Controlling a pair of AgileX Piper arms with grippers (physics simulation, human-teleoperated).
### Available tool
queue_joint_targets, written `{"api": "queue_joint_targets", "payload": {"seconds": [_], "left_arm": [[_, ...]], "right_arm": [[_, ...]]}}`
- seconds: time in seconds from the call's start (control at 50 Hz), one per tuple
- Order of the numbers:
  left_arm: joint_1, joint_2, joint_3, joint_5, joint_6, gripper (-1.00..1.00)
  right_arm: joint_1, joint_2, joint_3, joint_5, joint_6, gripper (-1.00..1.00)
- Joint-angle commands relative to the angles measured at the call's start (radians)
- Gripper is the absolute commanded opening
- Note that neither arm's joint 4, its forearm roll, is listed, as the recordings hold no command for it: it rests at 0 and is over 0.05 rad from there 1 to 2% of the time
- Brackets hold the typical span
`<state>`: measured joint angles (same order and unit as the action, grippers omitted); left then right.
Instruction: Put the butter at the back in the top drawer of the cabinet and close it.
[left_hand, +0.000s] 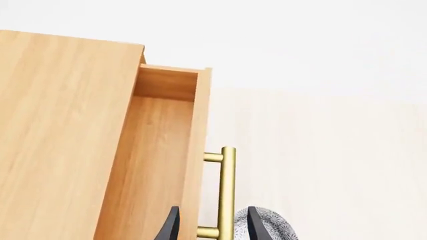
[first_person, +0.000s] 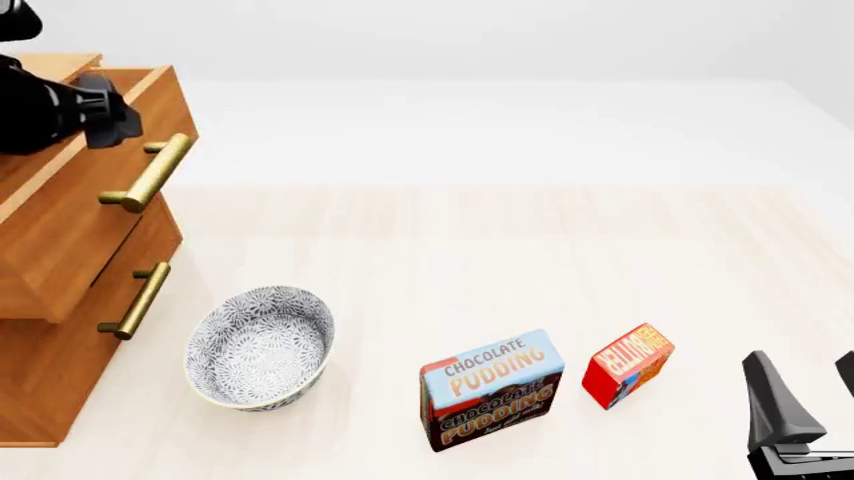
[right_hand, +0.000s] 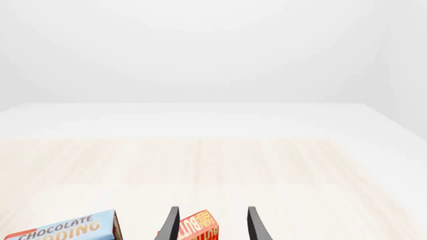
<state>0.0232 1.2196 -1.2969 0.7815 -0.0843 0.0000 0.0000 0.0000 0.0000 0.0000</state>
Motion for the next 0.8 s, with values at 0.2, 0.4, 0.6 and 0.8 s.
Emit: {"api": "queue_joint_targets", "payload": {"seconds": [0.2,0.4,0.6,0.8], "left_arm": [[0.001,0.023,0.038,-0.045,-0.021,1.00],[-0.004,0.033,0.044,-0.056,-0.027,1.00],[-0.010,0.050,0.049,-0.069,-0.030,1.00],[-0.003,0.057,0.050,-0.073,-0.034,1.00]], "right_arm": [[0.000,0.000,0.000,0.000,0.000,1.00],[0.000,0.000,0.000,0.000,0.000,1.00],[0.000,0.000,0.000,0.000,0.000,1.00],[0.000,0.000,0.000,0.000,0.000,1.00]]}}
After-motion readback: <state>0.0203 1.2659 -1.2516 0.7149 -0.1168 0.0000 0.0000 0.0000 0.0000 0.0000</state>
